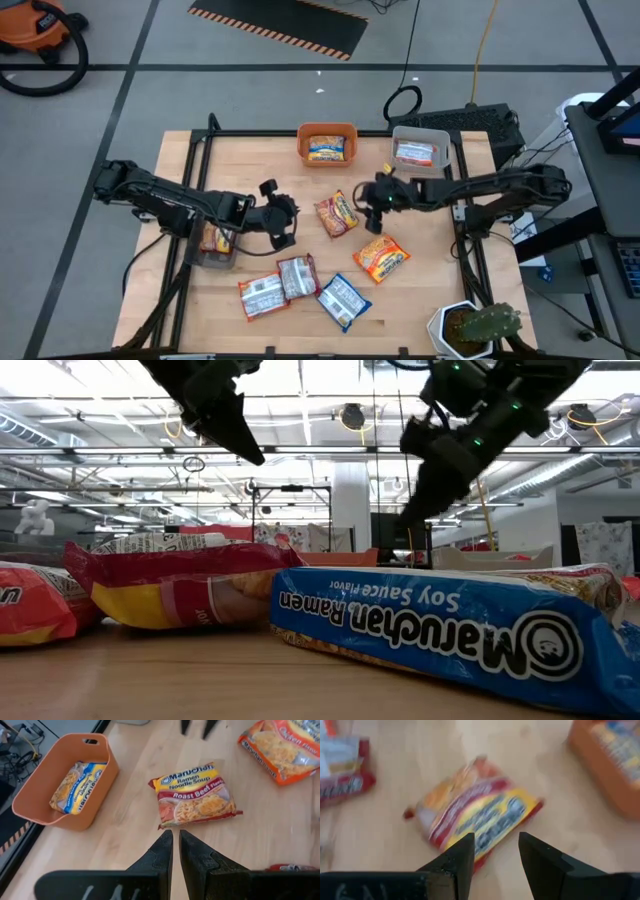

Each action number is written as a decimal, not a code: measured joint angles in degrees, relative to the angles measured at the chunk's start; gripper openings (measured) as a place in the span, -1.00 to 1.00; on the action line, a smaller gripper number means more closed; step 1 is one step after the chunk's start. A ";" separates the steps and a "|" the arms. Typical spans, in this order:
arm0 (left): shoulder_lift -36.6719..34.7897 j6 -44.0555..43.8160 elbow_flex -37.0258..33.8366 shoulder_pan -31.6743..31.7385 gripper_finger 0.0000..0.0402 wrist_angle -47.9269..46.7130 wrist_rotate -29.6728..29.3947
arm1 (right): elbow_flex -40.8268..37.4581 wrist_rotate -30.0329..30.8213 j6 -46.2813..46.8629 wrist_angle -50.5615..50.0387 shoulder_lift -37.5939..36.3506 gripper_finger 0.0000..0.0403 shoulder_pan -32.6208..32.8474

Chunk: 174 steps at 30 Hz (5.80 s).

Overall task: Sort Maruchan noodles
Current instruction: Put the top red noodle pack into the black bin

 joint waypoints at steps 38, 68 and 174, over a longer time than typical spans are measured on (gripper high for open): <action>0.00 2.30 0.04 1.85 -0.82 7.59 2.01 | -15.80 4.85 3.55 33.16 15.92 0.09 6.31; 6.10 5.99 0.11 3.89 -0.82 8.72 2.15 | -15.80 8.53 -1.83 41.27 18.89 -0.99 6.79; 7.50 13.02 0.04 4.16 0.19 37.36 17.34 | -15.69 33.22 -59.90 55.42 -14.05 -1.00 16.24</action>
